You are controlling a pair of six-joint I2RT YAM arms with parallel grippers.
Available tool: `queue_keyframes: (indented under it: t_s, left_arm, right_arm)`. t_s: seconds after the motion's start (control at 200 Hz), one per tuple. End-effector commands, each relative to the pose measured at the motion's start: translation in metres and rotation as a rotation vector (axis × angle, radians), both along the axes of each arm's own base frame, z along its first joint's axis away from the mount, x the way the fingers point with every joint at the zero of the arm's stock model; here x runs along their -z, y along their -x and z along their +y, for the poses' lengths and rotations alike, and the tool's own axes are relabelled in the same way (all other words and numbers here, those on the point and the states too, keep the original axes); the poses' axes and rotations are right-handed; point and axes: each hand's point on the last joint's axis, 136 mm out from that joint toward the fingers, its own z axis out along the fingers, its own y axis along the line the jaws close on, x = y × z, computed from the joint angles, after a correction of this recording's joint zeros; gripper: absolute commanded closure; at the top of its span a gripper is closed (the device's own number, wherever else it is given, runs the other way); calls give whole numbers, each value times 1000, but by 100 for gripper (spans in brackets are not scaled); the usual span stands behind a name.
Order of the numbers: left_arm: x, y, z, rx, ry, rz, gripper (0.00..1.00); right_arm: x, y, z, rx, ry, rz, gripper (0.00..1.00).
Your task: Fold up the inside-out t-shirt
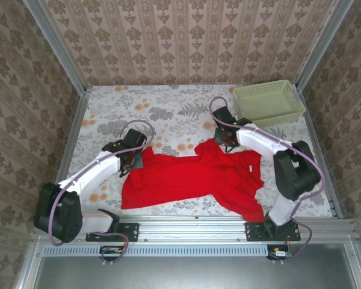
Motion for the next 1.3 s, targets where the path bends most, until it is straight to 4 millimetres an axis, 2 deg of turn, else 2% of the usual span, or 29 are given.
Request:
queue_keyframes:
  t_s: [0.0,0.135,0.21,0.23,0.315,0.385,0.48,0.565,0.715,0.825,0.91,0.975,0.995,1.02,1.12,1.22,1.295]
  left_arm:
    - [0,2,-7,30,52,-6,98]
    - [-7,-1,-12,48,96,-33,98]
    - [-12,-1,-19,72,146,-49,98]
    - [-13,-4,-13,46,156,-57,98]
    - [-18,-6,-15,43,234,-80,98]
    - [-23,-8,-17,40,309,-105,97]
    - [-30,-11,-25,59,435,-137,97]
    - [-40,-14,-37,101,563,-169,95]
    - [-53,-12,-48,151,652,-211,94]
    - [-48,-8,-35,107,584,-196,90]
    - [-31,-1,-19,42,495,-128,87]
    - [-18,5,-7,-2,429,-75,85]
    - [-15,6,-3,-16,408,-61,84]
    - [-11,8,1,-35,385,-43,82]
    - [3,14,17,-92,294,21,75]
    - [10,17,32,-146,204,61,67]
    - [4,18,41,-161,119,55,59]
  right_arm:
    - [21,-10,13,-64,5,71,55]
    - [40,-23,21,-71,16,108,55]
    - [50,-25,24,-77,14,136,56]
    - [52,-25,25,-80,13,142,56]
    - [60,-24,29,-87,-4,164,58]
    - [63,-23,30,-91,-6,175,68]
    - [60,-24,21,-75,19,172,87]
    - [42,-25,7,-49,49,128,100]
    - [-18,-18,-30,20,133,-23,100]
    - [-61,-1,-53,61,160,-127,100]
    - [-85,17,-63,73,147,-190,100]
    - [-97,32,-70,92,132,-223,100]
    - [-94,37,-73,98,136,-215,100]
    - [-106,45,-77,109,123,-249,100]
    - [-118,73,-91,139,110,-284,100]
    - [-123,94,-94,124,65,-310,100]
    - [-124,104,-89,90,21,-319,100]
